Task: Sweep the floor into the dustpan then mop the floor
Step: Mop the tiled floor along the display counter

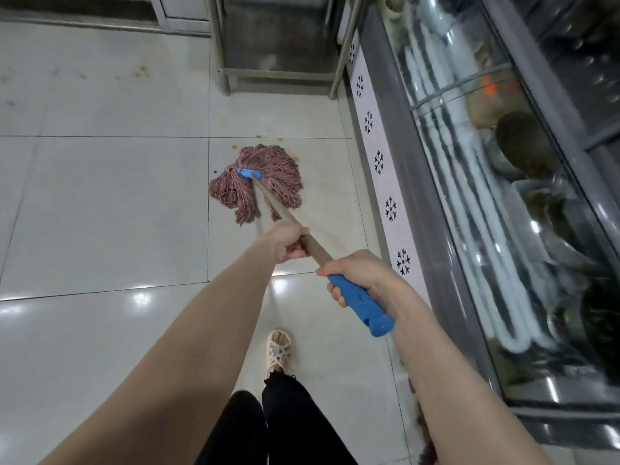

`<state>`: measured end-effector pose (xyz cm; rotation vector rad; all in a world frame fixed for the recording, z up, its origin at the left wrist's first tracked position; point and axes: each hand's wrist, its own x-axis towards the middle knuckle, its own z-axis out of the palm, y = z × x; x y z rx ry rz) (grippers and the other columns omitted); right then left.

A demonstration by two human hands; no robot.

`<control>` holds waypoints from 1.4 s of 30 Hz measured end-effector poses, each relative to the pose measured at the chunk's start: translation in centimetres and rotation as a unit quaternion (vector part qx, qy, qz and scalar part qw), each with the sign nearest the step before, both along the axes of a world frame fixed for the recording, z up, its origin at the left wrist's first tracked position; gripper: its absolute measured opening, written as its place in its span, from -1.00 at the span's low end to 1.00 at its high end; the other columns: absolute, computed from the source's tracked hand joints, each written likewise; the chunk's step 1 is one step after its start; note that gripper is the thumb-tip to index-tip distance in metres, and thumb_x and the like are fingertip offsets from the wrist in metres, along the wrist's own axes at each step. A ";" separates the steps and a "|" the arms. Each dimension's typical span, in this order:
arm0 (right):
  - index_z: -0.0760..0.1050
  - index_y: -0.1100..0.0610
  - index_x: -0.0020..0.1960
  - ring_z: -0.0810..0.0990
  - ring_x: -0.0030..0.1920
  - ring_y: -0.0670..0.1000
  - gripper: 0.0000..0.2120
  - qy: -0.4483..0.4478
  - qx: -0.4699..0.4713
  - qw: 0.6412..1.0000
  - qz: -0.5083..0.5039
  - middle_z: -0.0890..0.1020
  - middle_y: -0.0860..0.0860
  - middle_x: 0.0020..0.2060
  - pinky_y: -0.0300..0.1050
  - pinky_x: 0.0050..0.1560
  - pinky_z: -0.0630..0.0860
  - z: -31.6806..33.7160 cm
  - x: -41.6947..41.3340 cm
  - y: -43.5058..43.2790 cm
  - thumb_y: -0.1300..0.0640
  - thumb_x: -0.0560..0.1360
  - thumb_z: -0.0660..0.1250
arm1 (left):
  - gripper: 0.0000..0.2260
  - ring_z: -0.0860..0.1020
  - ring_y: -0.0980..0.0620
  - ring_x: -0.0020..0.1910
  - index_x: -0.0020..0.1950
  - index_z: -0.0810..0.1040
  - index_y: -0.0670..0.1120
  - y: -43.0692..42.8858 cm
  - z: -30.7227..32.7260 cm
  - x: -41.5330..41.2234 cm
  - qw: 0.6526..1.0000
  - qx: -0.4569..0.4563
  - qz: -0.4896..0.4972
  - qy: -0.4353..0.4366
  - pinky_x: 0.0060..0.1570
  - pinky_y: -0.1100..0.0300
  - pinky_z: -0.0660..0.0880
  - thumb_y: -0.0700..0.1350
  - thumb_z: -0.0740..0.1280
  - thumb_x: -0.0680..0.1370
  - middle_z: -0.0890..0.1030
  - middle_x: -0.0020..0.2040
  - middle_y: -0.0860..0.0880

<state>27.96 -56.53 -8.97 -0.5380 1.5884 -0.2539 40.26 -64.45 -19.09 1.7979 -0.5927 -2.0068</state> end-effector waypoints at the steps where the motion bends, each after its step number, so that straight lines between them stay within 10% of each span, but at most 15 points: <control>1: 0.48 0.32 -0.18 0.43 -0.61 -0.01 -0.85 0.000 -0.002 1.000 0.002 0.49 0.13 -0.50 -0.26 -0.58 0.41 0.0 0.5 -1.1 0.26 0.45 0.42 | -0.86 0.49 0.04 -0.28 -0.13 0.39 -0.22 -1.2 -0.1 0.6 1.000 0.001 0.001 -0.004 -0.12 0.10 0.56 -0.23 0.21 0.62 0.45 -0.22 -0.12; 22: 0.47 0.32 -0.07 0.44 -0.60 -0.04 -0.82 -0.098 0.027 0.985 0.136 0.49 0.11 -0.46 -0.26 -0.57 0.41 -2.9 25.3 -16.1 0.23 0.46 0.41 | -0.82 0.51 -0.03 -0.25 -0.18 0.37 -0.23 -12.8 -1.9 28.9 0.984 0.044 0.119 -0.127 0.03 -0.01 0.54 -0.26 0.17 0.63 0.47 -0.21 -0.16; 28: 0.51 0.30 -0.16 0.43 -0.61 -0.06 -0.85 -0.072 0.018 0.994 0.086 0.51 0.10 -0.47 -0.32 -0.57 0.40 -2.6 21.0 -17.5 0.22 0.44 0.43 | -0.81 0.47 -0.02 -0.32 -0.20 0.33 -0.21 -15.0 -2.7 24.6 0.988 0.026 0.109 -0.107 -0.52 0.14 0.55 -0.28 0.18 0.63 0.42 -0.26 -0.13; 42: 0.47 0.22 -0.09 0.38 -0.59 -0.05 -0.89 -0.021 -0.012 0.977 -0.210 0.45 0.10 -0.45 -0.28 -0.58 0.34 -1.9 0.8 -8.6 0.22 0.48 0.39 | -0.93 0.53 -0.02 -0.36 0.06 0.37 -0.25 -13.7 -3.3 -3.8 0.990 -0.018 -0.138 0.005 -0.44 0.08 0.58 -0.27 0.21 0.60 0.46 -0.27 -0.12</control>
